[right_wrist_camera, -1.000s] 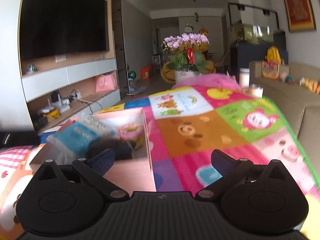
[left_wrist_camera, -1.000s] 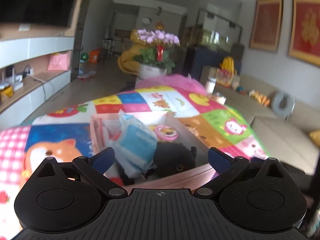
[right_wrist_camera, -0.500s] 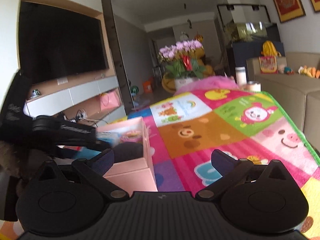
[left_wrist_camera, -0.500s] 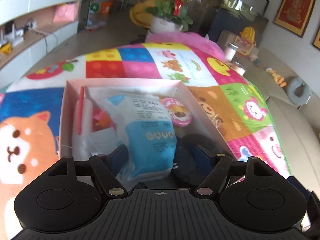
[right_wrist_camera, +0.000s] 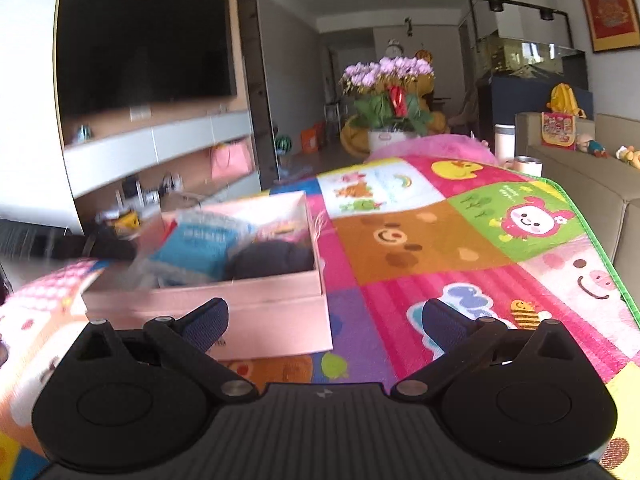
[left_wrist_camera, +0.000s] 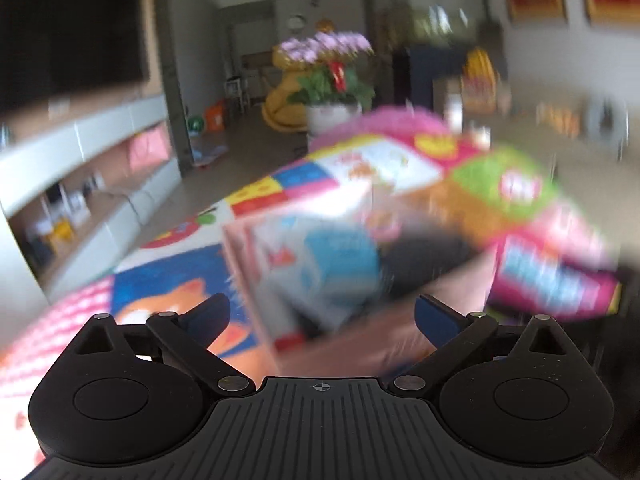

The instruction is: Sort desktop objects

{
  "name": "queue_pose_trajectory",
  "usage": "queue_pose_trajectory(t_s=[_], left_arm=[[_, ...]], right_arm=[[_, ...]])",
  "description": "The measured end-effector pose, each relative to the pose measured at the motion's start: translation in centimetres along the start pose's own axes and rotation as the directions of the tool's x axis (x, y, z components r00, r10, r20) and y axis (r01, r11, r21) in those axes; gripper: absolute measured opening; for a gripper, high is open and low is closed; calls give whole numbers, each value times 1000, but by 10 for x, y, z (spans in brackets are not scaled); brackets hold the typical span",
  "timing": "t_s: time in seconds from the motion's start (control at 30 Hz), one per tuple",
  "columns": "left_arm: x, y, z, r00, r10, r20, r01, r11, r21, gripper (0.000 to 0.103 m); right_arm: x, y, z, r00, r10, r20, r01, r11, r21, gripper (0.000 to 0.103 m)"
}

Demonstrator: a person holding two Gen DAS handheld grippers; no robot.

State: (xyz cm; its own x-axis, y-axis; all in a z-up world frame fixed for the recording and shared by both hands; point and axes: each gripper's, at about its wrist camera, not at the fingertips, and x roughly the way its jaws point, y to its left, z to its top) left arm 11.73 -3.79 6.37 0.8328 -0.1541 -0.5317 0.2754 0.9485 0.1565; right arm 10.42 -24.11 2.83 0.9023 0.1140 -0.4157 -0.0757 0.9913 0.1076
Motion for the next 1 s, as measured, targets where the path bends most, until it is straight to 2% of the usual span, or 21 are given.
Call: queue_pose_trajectory(t_s=[0.07, 0.13, 0.23, 0.3, 0.43, 0.53, 0.7, 0.8, 0.87, 1.0], left_arm=[[9, -7, -16, 998, 37, -55, -33, 997, 71, 102], [20, -7, -27, 991, 101, -83, -93, 991, 101, 102], [33, 8, -31, 984, 152, -88, -149, 988, 35, 103], [38, 19, -30, 987, 124, -101, -128, 991, -33, 103], [42, 26, -31, 984, 158, -81, -162, 985, -56, 103], [41, 35, -33, 984, 159, -74, -167, 980, -110, 103], [34, 36, -36, 989, 136, -58, -143, 980, -140, 103], [30, 34, -36, 991, 120, -50, -126, 981, -145, 103], [29, 33, -36, 992, 121, -42, -126, 981, -148, 103], [31, 36, -34, 992, 121, -44, -127, 978, -164, 103]], right_arm=[[2, 2, -1, 1000, 3, -7, -3, 1000, -10, 103], [4, 3, -3, 1000, 8, -23, -8, 1000, -17, 103], [13, 5, -3, 996, 36, -82, -39, 999, -31, 103], [20, 5, -3, 993, 37, -113, -41, 999, -33, 103], [36, 5, 0, 979, 9, -205, -12, 1000, -13, 103], [44, 1, 0, 969, -19, -247, 24, 1000, 18, 103], [40, -2, -2, 971, -58, -231, 66, 997, 26, 103], [40, -3, -1, 971, -109, -213, 119, 992, 31, 103], [44, -5, 2, 967, -125, -223, 136, 990, 35, 103], [53, -13, 6, 951, -198, -237, 222, 972, 81, 103]])
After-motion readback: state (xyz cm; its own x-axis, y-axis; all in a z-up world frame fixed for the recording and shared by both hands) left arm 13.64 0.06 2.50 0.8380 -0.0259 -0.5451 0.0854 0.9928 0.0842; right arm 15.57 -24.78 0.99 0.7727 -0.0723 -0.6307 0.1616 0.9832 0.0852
